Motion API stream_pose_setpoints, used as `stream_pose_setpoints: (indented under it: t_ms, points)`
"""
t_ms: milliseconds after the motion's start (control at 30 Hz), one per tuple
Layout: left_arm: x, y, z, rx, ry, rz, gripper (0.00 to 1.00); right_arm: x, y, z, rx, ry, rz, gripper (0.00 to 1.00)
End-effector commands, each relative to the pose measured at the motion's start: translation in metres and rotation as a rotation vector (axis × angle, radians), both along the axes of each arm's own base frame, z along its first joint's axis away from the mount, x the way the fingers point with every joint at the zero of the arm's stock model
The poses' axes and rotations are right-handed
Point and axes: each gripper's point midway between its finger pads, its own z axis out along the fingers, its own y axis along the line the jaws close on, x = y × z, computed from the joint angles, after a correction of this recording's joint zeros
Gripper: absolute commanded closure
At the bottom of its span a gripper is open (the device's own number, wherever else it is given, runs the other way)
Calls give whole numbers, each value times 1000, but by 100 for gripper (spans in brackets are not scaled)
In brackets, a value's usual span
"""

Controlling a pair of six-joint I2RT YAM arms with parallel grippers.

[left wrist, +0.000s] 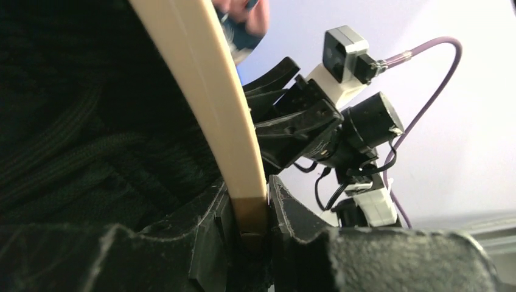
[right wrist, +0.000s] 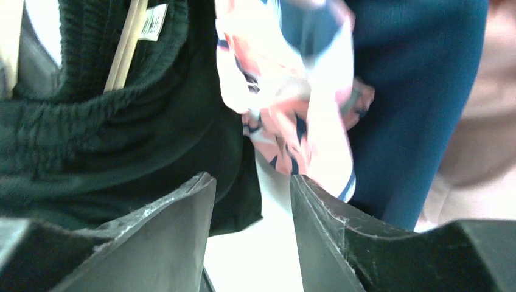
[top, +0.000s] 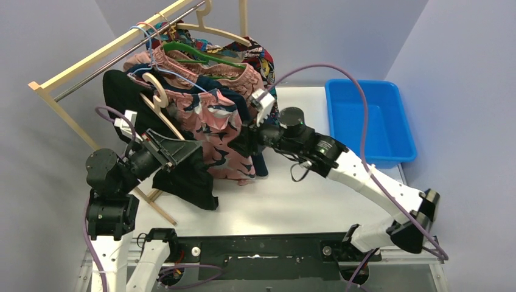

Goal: Remove the shorts from the hanger
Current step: Pick up the hanger from the clothes rod.

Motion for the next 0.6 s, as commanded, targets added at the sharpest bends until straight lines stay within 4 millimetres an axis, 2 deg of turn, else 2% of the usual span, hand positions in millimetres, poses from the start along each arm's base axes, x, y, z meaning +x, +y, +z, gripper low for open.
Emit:
stream_pose_setpoints:
  t_ms: [0,67,167,233,333,400,467,567]
  points:
    - [-32,-16,-9,59,-8,-175,88,-19,-25,16,109,-35,-11,50]
    - [-25,-3,-7,-5,30,-40,91,-32,-31,17,151,-25,9,48]
    - [-23,12,6,-159,-46,81,93,-64,-31,32,252,-18,106,42]
    - [-21,15,9,-235,-60,96,93,-87,-19,45,290,-43,167,33]
    - [-13,13,-10,-214,18,88,94,-115,9,60,256,-129,185,19]
    - [-11,14,-13,-170,38,105,94,-118,27,57,182,-167,147,16]
    - [-12,16,-8,-141,22,119,94,-108,40,50,128,-174,75,15]
    - [-10,20,-9,-132,34,145,93,-106,55,44,101,-191,61,16]
